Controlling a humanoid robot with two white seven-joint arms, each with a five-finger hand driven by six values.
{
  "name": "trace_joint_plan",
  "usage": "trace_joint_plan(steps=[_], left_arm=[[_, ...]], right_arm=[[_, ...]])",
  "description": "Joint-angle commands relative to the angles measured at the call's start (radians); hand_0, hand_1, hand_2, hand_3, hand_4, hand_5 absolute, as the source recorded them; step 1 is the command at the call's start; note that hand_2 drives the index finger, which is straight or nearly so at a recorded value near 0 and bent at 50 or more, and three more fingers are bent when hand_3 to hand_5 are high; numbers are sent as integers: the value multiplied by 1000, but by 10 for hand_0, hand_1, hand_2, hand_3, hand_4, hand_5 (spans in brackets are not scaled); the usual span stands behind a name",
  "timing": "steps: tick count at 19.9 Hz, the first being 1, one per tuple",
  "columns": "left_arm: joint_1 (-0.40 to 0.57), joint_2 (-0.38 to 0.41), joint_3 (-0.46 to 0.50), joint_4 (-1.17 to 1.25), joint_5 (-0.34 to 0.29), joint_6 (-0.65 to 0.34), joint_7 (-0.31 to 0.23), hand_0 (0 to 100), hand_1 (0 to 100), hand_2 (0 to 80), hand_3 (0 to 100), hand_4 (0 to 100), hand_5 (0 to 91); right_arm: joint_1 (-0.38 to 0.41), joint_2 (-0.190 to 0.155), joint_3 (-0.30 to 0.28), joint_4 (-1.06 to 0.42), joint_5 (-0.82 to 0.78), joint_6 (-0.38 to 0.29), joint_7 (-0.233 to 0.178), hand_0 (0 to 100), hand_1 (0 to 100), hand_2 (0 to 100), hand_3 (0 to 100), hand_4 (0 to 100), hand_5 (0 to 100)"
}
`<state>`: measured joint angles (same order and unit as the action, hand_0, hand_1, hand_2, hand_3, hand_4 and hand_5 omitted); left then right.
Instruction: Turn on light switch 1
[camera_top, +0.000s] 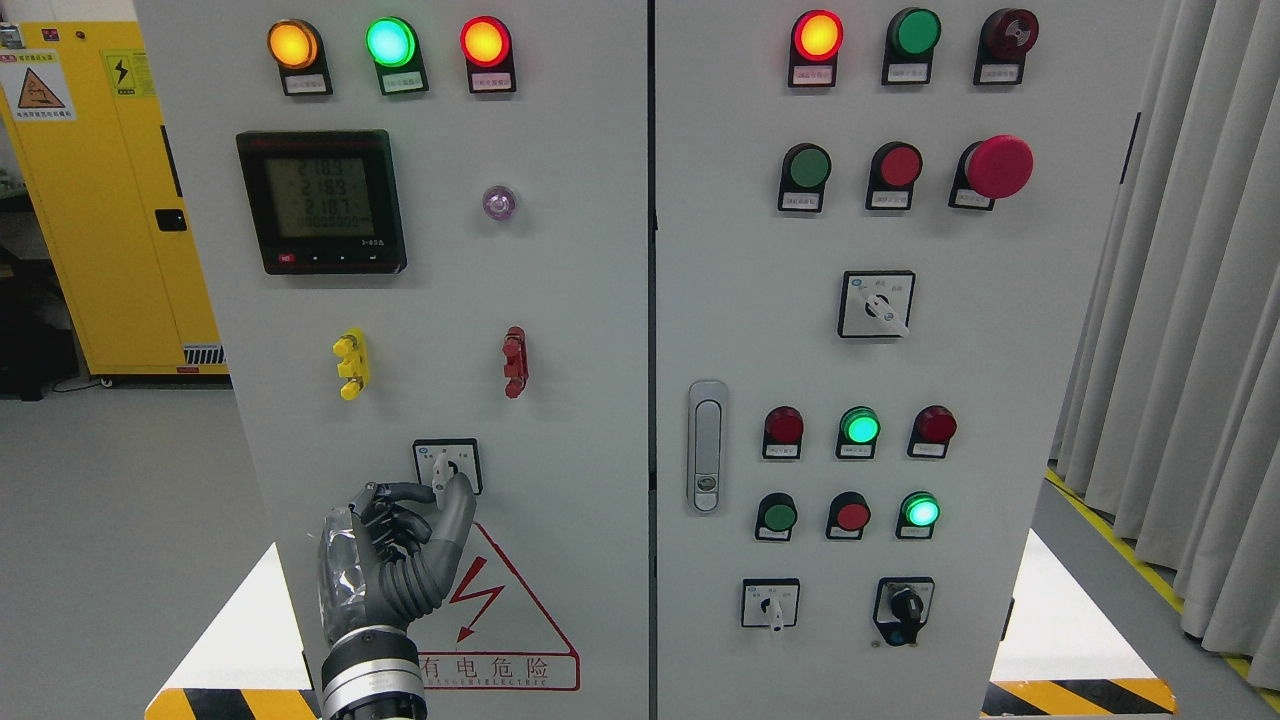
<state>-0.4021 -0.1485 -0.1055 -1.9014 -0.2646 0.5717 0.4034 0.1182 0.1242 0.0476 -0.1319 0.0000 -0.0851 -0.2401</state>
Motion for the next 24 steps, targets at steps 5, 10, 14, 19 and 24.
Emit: trace_joint_plan(steps=[5, 10, 14, 19, 24], left_arm=[[-6, 0, 0, 9, 1, 2, 0, 222, 629, 597, 914, 937, 899], [-15, -2, 0, 22, 1, 5, 0, 228, 629, 598, 918, 937, 899], [-17, -2, 0, 22, 1, 7, 0, 231, 628, 600, 918, 938, 899], [-18, -2, 0, 24, 1, 7, 0, 233, 626, 601, 918, 937, 899], [-18, -2, 0, 27, 1, 7, 0, 236, 622, 606, 920, 938, 900]], right_arm=[[0, 0, 0, 0, -29, 1, -1, 0, 500, 40, 0, 0, 0], [0, 0, 0, 0, -29, 1, 1, 0, 500, 40, 0, 0, 0], [0, 0, 0, 0, -29, 1, -1, 0, 500, 40, 0, 0, 0], [0, 0, 0, 0, -29, 1, -1, 0, 500, 40, 0, 0, 0], [0, 0, 0, 0, -29, 1, 1, 0, 500, 40, 0, 0, 0]])
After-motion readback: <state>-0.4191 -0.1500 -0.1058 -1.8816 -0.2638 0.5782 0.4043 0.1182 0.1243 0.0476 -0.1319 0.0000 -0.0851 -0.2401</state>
